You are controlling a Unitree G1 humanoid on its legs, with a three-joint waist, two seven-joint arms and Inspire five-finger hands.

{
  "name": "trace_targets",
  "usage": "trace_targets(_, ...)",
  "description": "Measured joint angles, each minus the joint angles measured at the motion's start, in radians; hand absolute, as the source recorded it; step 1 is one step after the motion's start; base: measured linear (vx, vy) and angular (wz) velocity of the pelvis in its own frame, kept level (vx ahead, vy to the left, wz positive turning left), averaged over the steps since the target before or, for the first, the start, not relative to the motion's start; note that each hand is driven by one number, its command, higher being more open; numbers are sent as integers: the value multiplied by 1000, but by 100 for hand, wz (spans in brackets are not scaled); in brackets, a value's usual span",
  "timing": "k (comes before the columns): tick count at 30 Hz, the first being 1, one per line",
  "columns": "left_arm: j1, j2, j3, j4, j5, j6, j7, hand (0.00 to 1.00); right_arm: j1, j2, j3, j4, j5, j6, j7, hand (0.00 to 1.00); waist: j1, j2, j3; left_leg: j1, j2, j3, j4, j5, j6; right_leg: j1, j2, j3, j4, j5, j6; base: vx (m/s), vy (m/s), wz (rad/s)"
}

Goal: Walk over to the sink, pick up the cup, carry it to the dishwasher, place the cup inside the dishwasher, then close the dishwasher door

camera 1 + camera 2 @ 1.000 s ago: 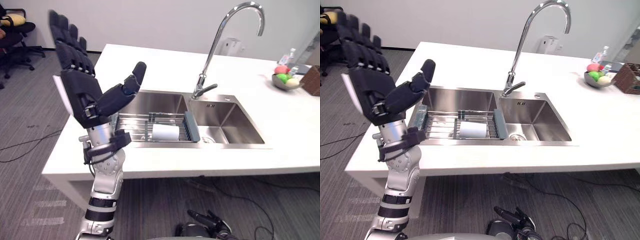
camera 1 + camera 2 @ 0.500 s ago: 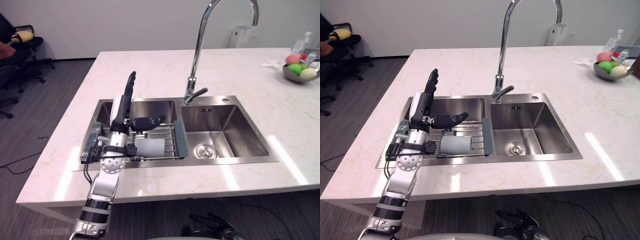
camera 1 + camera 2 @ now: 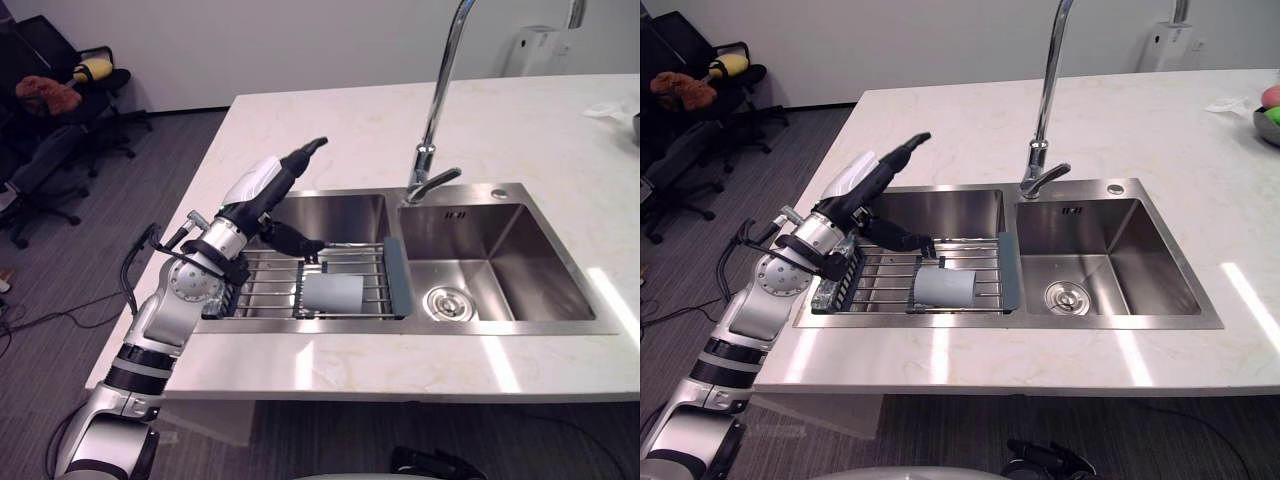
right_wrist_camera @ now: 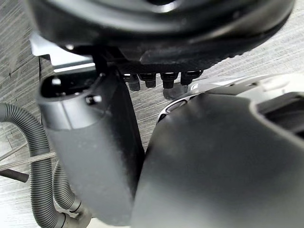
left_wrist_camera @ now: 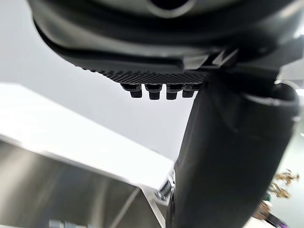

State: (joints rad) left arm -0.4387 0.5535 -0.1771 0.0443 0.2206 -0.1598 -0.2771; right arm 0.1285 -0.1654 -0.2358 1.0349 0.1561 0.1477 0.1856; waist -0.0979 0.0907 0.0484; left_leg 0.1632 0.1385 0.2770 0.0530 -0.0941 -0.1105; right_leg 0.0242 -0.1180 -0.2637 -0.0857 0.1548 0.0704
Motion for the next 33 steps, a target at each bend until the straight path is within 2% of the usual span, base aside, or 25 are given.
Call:
trace_targets(3,0,8,-8,39,-46,7,-58,100,0,-1,6,-1,0,1,0,100,-2,0,2,17,0,-1,-34,-2,1,2,3,-5,-6,11,1,-123,7,5)
trace_targets(5,3,33,-8,46,-46,27,-98,100,1,2,7,-5,0,5,-3,100,1,-9,9,24,-7,7,-42,-6,8,3,-3,-3,-7,17,-1,-144,13,-3)
trace_targets(12,6,53,-17,39,-46,54,-159,100,16,4,6,-35,3,5,-12,100,-11,-2,13,21,-7,21,-44,-15,9,-10,-6,15,-7,17,9,-55,-2,-8)
trace_targets(14,6,50,-44,37,-45,69,-160,100,14,6,5,-38,2,4,-13,100,-23,1,15,24,0,21,-46,-11,0,-10,-3,16,-7,22,9,51,9,0)
trace_targets(20,24,-11,-70,37,-24,112,-140,100,13,9,0,-35,2,0,-15,100,-29,1,18,40,-3,31,-51,-15,5,-5,3,19,-7,23,7,54,17,-5)
trace_targets(28,81,-72,-151,38,80,130,-114,100,0,7,5,-29,2,1,-22,100,-28,-5,41,53,-13,33,-47,-31,15,9,-8,23,-8,17,20,-25,0,-1)
trace_targets(33,81,-94,-151,39,114,132,-105,100,-3,7,7,-29,1,11,-22,100,-28,-4,41,49,-7,36,-46,-35,10,4,-1,25,-8,14,21,0,0,0)
